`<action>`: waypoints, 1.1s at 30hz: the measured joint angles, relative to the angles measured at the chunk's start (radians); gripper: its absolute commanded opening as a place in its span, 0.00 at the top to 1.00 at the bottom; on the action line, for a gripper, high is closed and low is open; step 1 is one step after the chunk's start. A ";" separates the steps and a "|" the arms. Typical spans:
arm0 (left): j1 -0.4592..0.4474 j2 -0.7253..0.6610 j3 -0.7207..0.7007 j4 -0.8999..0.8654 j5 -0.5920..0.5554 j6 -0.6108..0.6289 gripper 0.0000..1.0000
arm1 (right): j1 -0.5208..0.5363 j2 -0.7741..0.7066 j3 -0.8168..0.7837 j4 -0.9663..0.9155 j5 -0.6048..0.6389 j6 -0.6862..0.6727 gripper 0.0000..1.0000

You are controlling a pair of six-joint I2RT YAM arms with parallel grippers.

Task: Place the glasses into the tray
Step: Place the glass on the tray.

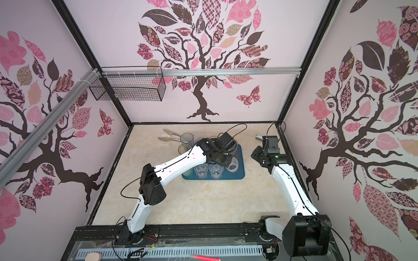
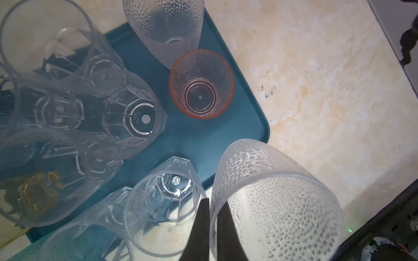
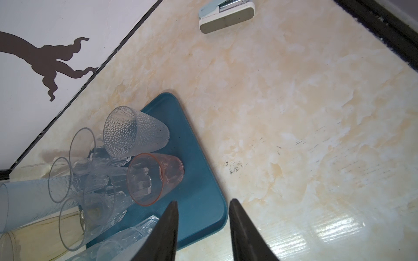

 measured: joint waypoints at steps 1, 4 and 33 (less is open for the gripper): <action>-0.002 0.017 0.015 -0.005 0.000 0.002 1.00 | 0.000 0.000 -0.002 0.005 -0.002 0.000 0.59; -0.012 0.049 0.041 -0.015 0.000 0.010 1.00 | -0.001 0.000 -0.012 0.017 -0.010 0.000 0.60; -0.020 0.167 0.068 -0.020 -0.041 0.071 0.96 | -0.001 0.002 -0.055 0.048 -0.070 -0.004 0.60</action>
